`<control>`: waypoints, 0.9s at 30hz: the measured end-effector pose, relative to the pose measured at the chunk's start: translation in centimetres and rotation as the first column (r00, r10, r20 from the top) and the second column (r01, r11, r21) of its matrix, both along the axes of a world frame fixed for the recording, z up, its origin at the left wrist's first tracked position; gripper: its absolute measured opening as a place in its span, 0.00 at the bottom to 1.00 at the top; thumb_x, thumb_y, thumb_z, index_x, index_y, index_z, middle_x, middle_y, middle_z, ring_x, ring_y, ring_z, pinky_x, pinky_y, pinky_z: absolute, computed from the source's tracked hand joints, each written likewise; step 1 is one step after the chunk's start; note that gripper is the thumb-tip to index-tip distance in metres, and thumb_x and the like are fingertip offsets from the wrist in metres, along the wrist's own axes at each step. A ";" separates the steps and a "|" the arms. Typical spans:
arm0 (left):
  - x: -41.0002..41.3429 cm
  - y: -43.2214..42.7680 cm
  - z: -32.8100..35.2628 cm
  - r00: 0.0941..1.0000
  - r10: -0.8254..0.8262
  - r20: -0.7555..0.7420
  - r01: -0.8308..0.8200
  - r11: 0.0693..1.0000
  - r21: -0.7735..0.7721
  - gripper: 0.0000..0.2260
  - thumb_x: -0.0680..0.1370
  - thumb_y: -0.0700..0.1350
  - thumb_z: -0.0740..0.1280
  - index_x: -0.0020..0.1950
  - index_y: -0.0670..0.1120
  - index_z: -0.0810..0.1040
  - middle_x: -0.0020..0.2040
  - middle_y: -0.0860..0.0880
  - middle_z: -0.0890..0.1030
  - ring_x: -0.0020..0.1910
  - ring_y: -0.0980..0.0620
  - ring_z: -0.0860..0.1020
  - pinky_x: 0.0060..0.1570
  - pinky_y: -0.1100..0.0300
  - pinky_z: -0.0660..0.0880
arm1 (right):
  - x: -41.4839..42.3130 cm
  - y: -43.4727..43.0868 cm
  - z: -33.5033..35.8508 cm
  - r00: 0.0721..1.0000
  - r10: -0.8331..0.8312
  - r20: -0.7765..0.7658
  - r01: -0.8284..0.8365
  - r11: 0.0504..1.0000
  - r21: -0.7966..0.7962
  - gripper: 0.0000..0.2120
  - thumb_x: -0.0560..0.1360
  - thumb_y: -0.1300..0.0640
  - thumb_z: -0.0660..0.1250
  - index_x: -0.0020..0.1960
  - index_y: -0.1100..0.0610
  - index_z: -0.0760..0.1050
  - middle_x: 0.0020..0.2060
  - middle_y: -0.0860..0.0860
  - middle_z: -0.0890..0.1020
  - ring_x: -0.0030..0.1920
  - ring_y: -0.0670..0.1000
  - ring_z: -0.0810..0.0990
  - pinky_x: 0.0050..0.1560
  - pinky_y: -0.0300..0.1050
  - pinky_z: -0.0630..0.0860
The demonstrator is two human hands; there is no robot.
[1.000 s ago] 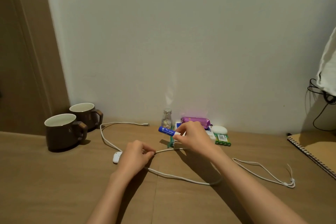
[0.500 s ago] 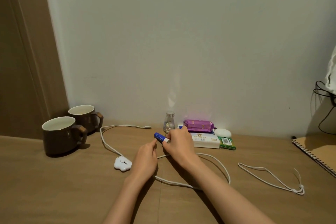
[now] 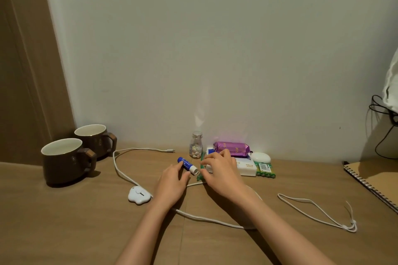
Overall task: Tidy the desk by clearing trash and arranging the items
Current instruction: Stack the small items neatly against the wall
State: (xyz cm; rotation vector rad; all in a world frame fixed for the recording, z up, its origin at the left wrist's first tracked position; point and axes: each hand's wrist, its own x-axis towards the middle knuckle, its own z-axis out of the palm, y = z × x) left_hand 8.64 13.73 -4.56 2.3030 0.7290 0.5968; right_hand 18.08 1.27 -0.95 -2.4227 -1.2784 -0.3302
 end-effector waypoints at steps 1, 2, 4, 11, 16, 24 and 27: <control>0.3 0.0 0.0 1.000 0.002 -0.005 -0.002 1.000 0.016 0.23 0.79 0.53 0.61 0.72 0.47 0.66 0.68 0.47 0.73 0.68 0.48 0.69 0.65 0.54 0.66 | 0.2 -0.5 -0.2 1.000 0.007 0.009 -0.007 1.000 -0.013 0.17 0.79 0.48 0.60 0.66 0.49 0.75 0.64 0.46 0.74 0.63 0.51 0.64 0.61 0.49 0.63; 0.6 0.1 -0.1 1.000 0.005 -0.011 -0.005 0.999 0.037 0.24 0.78 0.55 0.61 0.72 0.48 0.66 0.68 0.47 0.73 0.67 0.49 0.69 0.64 0.54 0.67 | 0.4 -0.9 -0.5 1.000 0.015 0.014 -0.015 1.000 -0.020 0.17 0.79 0.48 0.59 0.66 0.48 0.74 0.66 0.45 0.73 0.65 0.52 0.63 0.62 0.49 0.62; 1.4 0.1 -0.3 1.000 0.010 -0.019 -0.008 0.996 0.092 0.27 0.77 0.59 0.60 0.72 0.49 0.66 0.66 0.49 0.74 0.66 0.50 0.70 0.64 0.54 0.66 | 0.7 -1.4 -0.9 0.999 0.040 0.022 -0.039 0.999 -0.036 0.17 0.80 0.49 0.58 0.68 0.45 0.71 0.69 0.45 0.71 0.69 0.52 0.60 0.67 0.51 0.58; 3.1 0.7 -0.7 0.998 -0.016 -0.059 0.028 0.979 0.203 0.23 0.77 0.61 0.57 0.72 0.57 0.65 0.67 0.54 0.74 0.68 0.52 0.69 0.69 0.47 0.61 | 1.2 -2.0 -1.8 0.996 0.083 0.034 -0.083 0.997 -0.006 0.17 0.80 0.53 0.57 0.69 0.45 0.69 0.70 0.44 0.70 0.72 0.52 0.59 0.73 0.53 0.52; 3.0 1.4 -0.5 0.995 -0.095 -0.021 0.097 0.982 0.160 0.21 0.76 0.60 0.62 0.69 0.59 0.68 0.65 0.55 0.76 0.66 0.53 0.71 0.68 0.46 0.62 | 1.6 -2.2 -1.9 0.997 0.073 0.005 -0.073 0.997 0.037 0.18 0.79 0.54 0.58 0.69 0.48 0.67 0.64 0.46 0.75 0.70 0.52 0.62 0.74 0.53 0.53; 2.6 1.8 -0.8 0.976 -0.212 0.053 0.214 0.975 -0.054 0.23 0.75 0.55 0.67 0.69 0.57 0.70 0.66 0.54 0.76 0.64 0.55 0.74 0.64 0.46 0.72 | 1.9 -2.1 -2.2 0.997 0.071 -0.022 -0.070 0.997 0.031 0.20 0.80 0.53 0.58 0.71 0.48 0.66 0.68 0.47 0.73 0.72 0.51 0.61 0.75 0.53 0.50; 2.9 1.5 -0.7 0.977 -0.200 0.073 0.206 0.975 -0.086 0.22 0.75 0.52 0.68 0.69 0.55 0.70 0.65 0.52 0.76 0.63 0.55 0.75 0.62 0.47 0.74 | 2.0 -2.1 -2.3 0.997 0.070 -0.025 -0.070 0.997 0.031 0.20 0.80 0.53 0.58 0.71 0.48 0.65 0.68 0.47 0.73 0.72 0.51 0.62 0.75 0.53 0.49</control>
